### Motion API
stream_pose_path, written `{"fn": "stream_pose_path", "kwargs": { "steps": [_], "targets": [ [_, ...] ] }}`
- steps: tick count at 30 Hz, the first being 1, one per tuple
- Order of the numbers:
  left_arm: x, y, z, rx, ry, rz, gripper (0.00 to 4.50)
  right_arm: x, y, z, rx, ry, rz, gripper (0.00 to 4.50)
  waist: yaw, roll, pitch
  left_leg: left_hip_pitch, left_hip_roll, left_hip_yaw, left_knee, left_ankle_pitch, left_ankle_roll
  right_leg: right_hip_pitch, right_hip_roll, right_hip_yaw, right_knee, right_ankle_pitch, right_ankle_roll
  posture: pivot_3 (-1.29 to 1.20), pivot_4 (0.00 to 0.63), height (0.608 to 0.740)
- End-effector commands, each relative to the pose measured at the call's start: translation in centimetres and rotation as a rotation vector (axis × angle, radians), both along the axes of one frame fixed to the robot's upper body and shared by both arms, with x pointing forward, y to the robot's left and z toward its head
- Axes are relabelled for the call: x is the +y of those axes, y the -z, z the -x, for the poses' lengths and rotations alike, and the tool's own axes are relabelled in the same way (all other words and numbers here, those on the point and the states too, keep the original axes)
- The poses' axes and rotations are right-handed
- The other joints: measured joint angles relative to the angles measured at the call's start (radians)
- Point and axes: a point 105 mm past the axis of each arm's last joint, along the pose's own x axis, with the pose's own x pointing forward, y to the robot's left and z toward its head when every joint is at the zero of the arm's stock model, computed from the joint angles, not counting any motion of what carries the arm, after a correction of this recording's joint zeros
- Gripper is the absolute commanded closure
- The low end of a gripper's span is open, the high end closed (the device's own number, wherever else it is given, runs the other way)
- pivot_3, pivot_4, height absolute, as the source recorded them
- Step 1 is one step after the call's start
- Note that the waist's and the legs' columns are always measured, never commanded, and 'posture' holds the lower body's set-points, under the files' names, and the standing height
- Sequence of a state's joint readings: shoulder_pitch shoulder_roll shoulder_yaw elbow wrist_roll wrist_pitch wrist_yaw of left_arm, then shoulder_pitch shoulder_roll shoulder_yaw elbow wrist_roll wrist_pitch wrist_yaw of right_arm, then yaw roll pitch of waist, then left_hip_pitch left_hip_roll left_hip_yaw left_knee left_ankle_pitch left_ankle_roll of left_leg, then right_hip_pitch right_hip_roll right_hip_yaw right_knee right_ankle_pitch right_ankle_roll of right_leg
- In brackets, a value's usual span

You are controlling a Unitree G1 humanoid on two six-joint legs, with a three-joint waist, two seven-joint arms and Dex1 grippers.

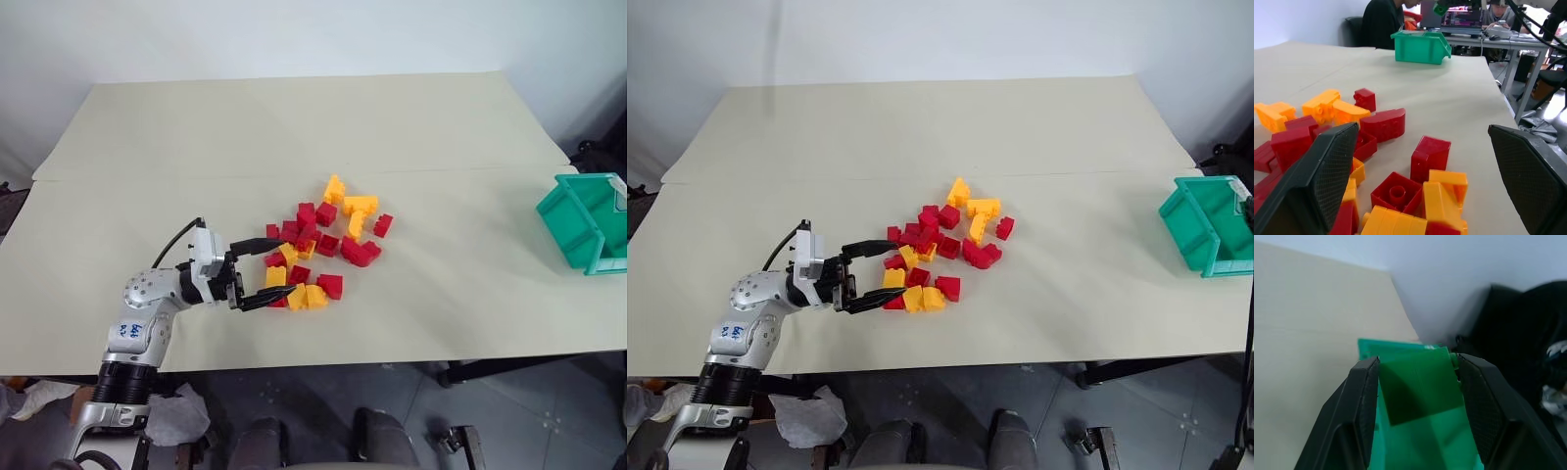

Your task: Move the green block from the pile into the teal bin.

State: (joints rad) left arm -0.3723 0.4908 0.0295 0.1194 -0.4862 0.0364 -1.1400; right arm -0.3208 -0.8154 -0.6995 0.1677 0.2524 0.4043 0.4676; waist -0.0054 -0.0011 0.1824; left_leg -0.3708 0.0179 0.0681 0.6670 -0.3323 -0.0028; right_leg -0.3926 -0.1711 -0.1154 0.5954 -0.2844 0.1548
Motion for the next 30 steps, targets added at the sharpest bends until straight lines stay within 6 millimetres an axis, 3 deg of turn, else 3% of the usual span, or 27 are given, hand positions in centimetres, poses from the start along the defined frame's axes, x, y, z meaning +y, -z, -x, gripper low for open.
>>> {"fn": "stream_pose_path", "kwargs": {
  "steps": [1,8,11,13,17,19,22,25,28,30],
  "targets": [
    [0.3,-0.6,-0.2,-0.043,-0.008,-0.003,0.0,-0.5,-0.5,-0.7,-0.002,-0.002,-0.02,2.41,0.001,0.0,0.0,0.0,0.0,0.0,0.0,0.0,0.0,0.0,0.0,0.0,0.0,0.0,0.0,0.0,0.15,0.74],
    [0.8,-0.8,-0.3,-0.062,-0.035,-0.003,0.0,-1.3,-0.9,-1.5,-0.036,0.002,0.024,0.04,0.007,0.0,0.0,-0.001,0.0,0.0,0.0,0.0,0.0,0.0,0.0,0.0,-0.001,0.0,0.0,0.0,0.15,0.74],
    [1.3,-0.8,-0.2,-0.061,-0.06,-0.006,0.0,-0.5,-2.2,-1.6,-0.09,-0.049,0.066,0.04,0.004,0.0,0.0,-0.001,0.0,0.0,0.0,0.0,0.0,0.0,0.0,0.0,-0.001,0.0,0.0,0.0,0.15,0.74],
    [1.7,-0.8,-0.3,-0.061,-0.09,0.002,0.0,1.2,-3.4,-1.7,-0.148,-0.156,0.097,0.04,0.001,0.0,0.0,-0.001,0.0,0.0,0.0,0.0,0.0,0.0,0.0,0.0,-0.001,0.0,0.0,0.0,0.15,0.74],
    [2.9,-1.1,-0.7,-0.077,-0.16,-0.009,0.0,7.6,-4.1,-1.2,-0.206,-0.54,0.141,0.04,0.001,0.0,0.0,0.0,0.0,0.0,0.0,0.0,0.0,0.0,0.0,0.0,-0.001,0.0,0.0,0.0,0.15,0.74],
    [4.2,-1.0,-0.9,-0.068,-0.221,-0.031,0.0,11.3,-2.6,-0.7,-0.146,-0.72,0.164,0.04,0.004,0.0,0.0,-0.001,0.001,-0.001,0.0,0.0,0.0,0.0,0.001,0.0,0.0,0.0,0.0,0.0,0.15,0.74],
    [5.6,-0.8,-1.0,-0.051,-0.278,-0.058,0.0,15.0,-1.0,0.2,-0.105,-0.889,0.169,0.04,0.005,-0.001,0.0,-0.001,0.001,-0.001,0.001,0.0,0.0,0.001,0.001,-0.001,-0.001,0.0,0.0,0.0,0.15,0.74],
    [6.8,0.0,-0.5,-0.054,-0.324,-0.118,0.0,18.8,1.7,2.7,-0.038,-1.169,0.137,0.04,0.014,-0.001,0.0,-0.001,0.001,-0.002,0.001,0.0,0.0,0.001,0.001,-0.001,-0.001,0.0,0.0,0.0,0.15,0.74],
    [8.0,0.7,-0.1,-0.055,-0.361,-0.169,0.0,20.5,5.1,5.2,0.155,-1.357,0.077,0.04,0.026,-0.001,0.0,-0.001,0.001,-0.002,0.001,-0.001,0.001,0.001,0.001,-0.001,-0.001,0.0,0.0,0.0,0.15,0.74],
    [8.8,1.0,0.3,-0.055,-0.38,-0.19,0.0,20.7,6.6,5.7,0.173,-1.365,0.081,0.04,0.03,-0.001,0.0,-0.001,0.001,-0.002,0.001,-0.001,0.001,0.001,0.001,-0.001,-0.001,0.0,0.0,0.0,0.15,0.74]
  ]
}}
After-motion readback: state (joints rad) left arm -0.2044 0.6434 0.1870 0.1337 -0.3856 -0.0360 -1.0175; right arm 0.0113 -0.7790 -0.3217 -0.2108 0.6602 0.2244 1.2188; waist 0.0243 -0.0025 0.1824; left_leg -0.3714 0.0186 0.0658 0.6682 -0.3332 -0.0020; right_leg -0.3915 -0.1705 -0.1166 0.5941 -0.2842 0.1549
